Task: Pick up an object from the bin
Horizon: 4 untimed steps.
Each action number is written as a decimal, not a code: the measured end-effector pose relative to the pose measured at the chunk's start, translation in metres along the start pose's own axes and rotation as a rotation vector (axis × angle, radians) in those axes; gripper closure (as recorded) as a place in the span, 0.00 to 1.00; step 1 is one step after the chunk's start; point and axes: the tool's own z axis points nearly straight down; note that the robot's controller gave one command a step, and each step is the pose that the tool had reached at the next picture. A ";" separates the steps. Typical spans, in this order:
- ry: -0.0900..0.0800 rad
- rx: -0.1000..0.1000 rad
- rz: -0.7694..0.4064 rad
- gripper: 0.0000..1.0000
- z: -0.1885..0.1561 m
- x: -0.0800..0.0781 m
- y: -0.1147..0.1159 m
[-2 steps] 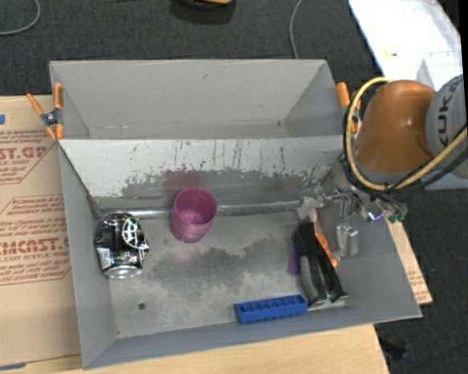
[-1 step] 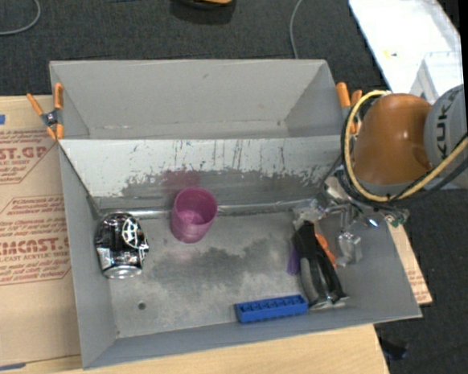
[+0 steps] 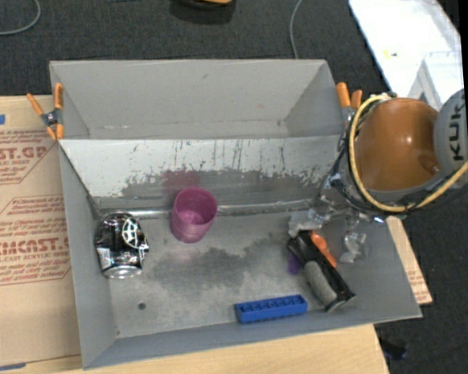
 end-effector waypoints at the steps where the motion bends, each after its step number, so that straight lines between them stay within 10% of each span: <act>1: 0.001 -0.011 -0.174 0.00 0.028 -0.015 0.001; 2: -0.012 0.011 -0.431 1.00 0.028 -0.022 -0.004; 4: -0.011 0.004 -0.431 1.00 0.010 -0.021 -0.002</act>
Offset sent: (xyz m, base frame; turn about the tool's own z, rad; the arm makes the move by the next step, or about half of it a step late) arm 0.0117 0.0126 -0.0287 -0.4338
